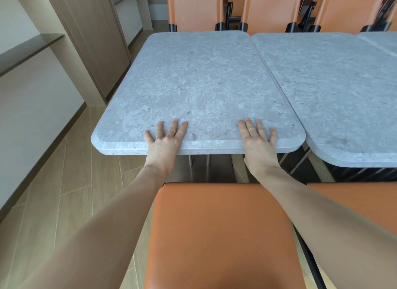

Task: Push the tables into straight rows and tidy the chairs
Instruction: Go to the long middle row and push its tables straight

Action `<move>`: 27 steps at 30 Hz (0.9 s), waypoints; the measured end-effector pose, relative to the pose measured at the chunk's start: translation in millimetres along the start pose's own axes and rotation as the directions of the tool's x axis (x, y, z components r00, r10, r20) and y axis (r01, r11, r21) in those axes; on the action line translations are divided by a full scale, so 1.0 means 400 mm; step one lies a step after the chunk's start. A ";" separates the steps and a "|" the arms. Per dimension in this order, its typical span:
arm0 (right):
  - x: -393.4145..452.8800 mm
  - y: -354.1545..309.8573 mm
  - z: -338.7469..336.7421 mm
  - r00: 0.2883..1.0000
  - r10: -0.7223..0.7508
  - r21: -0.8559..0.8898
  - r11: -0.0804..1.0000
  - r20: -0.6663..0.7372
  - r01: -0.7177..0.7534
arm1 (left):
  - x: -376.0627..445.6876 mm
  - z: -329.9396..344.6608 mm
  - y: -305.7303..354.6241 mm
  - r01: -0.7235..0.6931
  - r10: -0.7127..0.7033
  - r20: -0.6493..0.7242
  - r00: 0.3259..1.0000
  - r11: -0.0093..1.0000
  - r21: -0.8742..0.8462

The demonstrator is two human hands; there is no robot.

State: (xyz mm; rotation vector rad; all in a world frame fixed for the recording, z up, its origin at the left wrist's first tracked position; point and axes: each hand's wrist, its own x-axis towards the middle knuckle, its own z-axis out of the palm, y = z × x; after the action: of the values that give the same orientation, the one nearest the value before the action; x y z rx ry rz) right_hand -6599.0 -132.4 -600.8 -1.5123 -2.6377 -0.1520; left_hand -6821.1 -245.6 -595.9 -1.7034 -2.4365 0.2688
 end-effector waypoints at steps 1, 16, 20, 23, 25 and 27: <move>0.000 0.000 -0.001 1.000 0.000 0.001 1.000 -0.001 0.000 | 0.000 0.000 0.000 0.000 0.000 0.002 1.000 1.000 -0.002; -0.002 -0.002 -0.001 1.000 0.004 0.001 1.000 -0.016 -0.004 | 0.001 0.000 -0.001 0.004 -0.004 -0.006 1.000 1.000 -0.023; -0.003 -0.002 -0.001 1.000 0.004 -0.005 1.000 -0.016 -0.004 | 0.001 0.002 -0.003 0.001 -0.001 -0.008 1.000 1.000 -0.028; -0.002 -0.002 0.002 1.000 0.009 -0.009 1.000 -0.018 -0.009 | 0.000 0.005 -0.002 0.001 -0.001 -0.015 1.000 1.000 -0.027; -0.004 -0.003 0.003 1.000 0.012 -0.009 1.000 -0.023 -0.012 | -0.001 0.004 -0.002 0.001 -0.002 -0.017 1.000 1.000 -0.026; -0.005 -0.006 0.002 1.000 0.014 -0.007 1.000 -0.027 -0.014 | -0.001 0.005 -0.002 0.003 -0.004 -0.022 1.000 1.000 -0.028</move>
State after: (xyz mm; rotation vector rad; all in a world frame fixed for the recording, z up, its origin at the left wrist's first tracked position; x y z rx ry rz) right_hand -6599.9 -135.3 -601.9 -1.5200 -2.6082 -0.1790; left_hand -6822.1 -246.2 -597.6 -1.7040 -2.4384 0.2150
